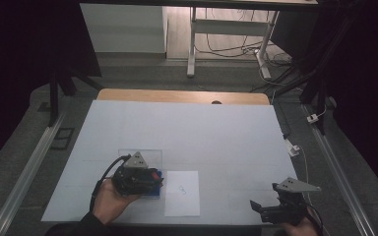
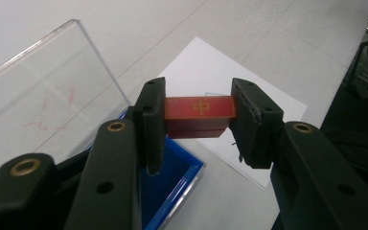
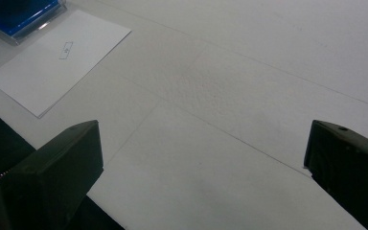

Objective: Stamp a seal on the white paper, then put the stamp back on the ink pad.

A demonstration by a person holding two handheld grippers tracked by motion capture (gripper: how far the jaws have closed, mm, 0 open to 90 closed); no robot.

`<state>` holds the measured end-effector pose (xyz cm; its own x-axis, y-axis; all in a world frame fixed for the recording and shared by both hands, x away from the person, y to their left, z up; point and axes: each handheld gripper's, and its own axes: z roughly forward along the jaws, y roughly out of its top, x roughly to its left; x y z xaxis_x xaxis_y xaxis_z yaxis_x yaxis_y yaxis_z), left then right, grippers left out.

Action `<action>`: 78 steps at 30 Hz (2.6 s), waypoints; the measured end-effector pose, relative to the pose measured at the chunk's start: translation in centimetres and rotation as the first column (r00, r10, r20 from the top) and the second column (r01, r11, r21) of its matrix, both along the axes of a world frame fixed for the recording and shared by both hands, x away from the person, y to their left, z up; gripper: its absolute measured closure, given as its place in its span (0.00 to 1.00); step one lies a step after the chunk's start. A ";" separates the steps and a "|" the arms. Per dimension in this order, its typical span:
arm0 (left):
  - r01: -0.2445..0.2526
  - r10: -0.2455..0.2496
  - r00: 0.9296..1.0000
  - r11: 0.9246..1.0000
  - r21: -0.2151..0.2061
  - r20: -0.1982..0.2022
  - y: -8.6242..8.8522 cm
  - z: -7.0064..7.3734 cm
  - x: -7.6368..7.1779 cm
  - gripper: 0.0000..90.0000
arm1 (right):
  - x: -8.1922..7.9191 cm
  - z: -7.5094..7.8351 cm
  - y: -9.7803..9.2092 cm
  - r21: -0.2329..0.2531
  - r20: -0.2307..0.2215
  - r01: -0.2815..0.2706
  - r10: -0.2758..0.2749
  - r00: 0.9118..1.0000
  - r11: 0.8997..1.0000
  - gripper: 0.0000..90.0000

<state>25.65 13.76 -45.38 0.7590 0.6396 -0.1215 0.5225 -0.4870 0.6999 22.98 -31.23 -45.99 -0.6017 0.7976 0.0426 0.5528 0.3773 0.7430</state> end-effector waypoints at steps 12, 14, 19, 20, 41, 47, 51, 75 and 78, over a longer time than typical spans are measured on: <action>-0.073 0.073 0.997 0.997 -0.011 0.006 2.3 -0.2 -0.2 0.64 | 0.1 0.0 0.0 0.001 0.001 -0.001 0.001 1.000 1.000 0.00; -0.087 0.087 0.996 0.996 -0.010 0.005 2.6 -0.3 -0.3 0.64 | 0.0 0.0 0.0 0.005 0.000 0.000 0.000 1.000 1.000 0.00; -0.110 0.110 0.994 0.994 -0.003 0.008 3.2 -0.5 -0.2 0.64 | 0.0 0.0 0.0 0.002 0.001 -0.001 0.001 1.000 1.000 0.00; -0.116 0.115 0.993 0.993 0.000 0.008 3.4 -0.5 -0.2 0.64 | 0.0 0.0 0.0 0.001 0.000 -0.001 0.001 1.000 1.000 0.00; -0.163 0.165 0.986 0.983 0.083 -0.026 4.3 -2.8 1.3 0.64 | 0.1 0.0 0.1 0.000 -0.001 -0.002 0.002 1.000 1.000 0.00; -0.141 0.147 0.989 0.980 0.143 -0.032 3.6 -3.4 1.4 0.64 | 0.1 0.0 0.1 0.000 -0.001 -0.002 0.002 1.000 1.000 0.00; -0.131 0.139 0.990 0.978 0.160 -0.034 3.4 -3.6 1.6 0.64 | 0.1 0.0 0.1 0.000 -0.002 -0.002 0.002 1.000 1.000 0.00; -0.164 0.171 0.984 0.980 0.116 -0.053 3.7 -3.6 1.7 0.42 | 0.0 0.0 0.1 0.000 -0.001 -0.002 0.002 1.000 1.000 0.00; -0.163 0.168 0.985 0.982 0.090 -0.043 3.9 -3.4 1.7 0.34 | 0.0 0.0 0.0 0.001 0.000 -0.001 0.001 1.000 1.000 0.00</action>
